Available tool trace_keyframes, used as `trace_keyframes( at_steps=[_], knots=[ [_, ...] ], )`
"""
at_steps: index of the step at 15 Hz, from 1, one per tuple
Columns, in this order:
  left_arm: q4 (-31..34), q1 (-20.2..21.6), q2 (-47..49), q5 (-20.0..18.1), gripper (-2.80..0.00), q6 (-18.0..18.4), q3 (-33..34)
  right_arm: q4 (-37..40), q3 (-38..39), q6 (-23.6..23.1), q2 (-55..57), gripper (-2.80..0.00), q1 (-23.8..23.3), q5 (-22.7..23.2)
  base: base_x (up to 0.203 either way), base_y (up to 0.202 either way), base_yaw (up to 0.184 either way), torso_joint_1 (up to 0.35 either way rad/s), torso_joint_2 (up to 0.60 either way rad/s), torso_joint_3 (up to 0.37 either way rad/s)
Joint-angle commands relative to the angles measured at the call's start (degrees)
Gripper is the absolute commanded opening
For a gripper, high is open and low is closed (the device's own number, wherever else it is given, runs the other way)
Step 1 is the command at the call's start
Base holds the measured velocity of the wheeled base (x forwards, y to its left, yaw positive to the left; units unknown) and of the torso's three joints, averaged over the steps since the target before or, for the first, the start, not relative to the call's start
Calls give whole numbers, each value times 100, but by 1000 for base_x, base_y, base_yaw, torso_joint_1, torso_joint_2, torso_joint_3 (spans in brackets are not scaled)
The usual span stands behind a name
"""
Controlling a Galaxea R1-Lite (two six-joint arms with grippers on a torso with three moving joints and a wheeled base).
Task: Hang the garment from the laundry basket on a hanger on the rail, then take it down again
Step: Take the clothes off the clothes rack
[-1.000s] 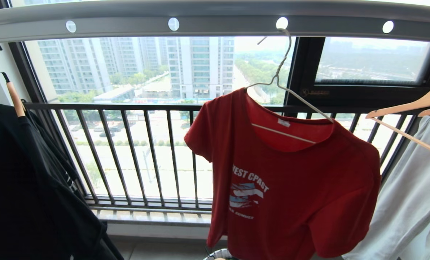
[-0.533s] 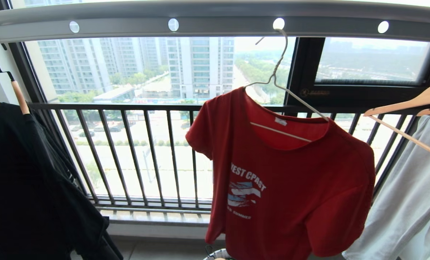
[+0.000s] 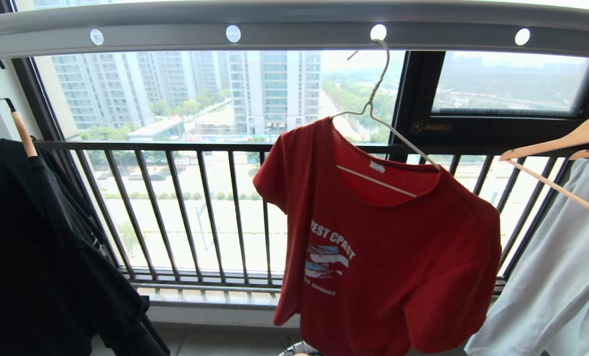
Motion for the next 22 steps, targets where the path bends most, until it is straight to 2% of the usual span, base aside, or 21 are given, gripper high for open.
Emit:
trace_keyframes(
  at_steps=[1,22],
  knots=[
    [-1,0,9,4,-280,-1,0,-1,9,-6,7,-280,2,7,0,0,0,0,0,0],
    [-1,0,9,4,-280,-1,0,-1,18,-6,7,-280,2,7,0,0,0,0,0,0]
  ],
)
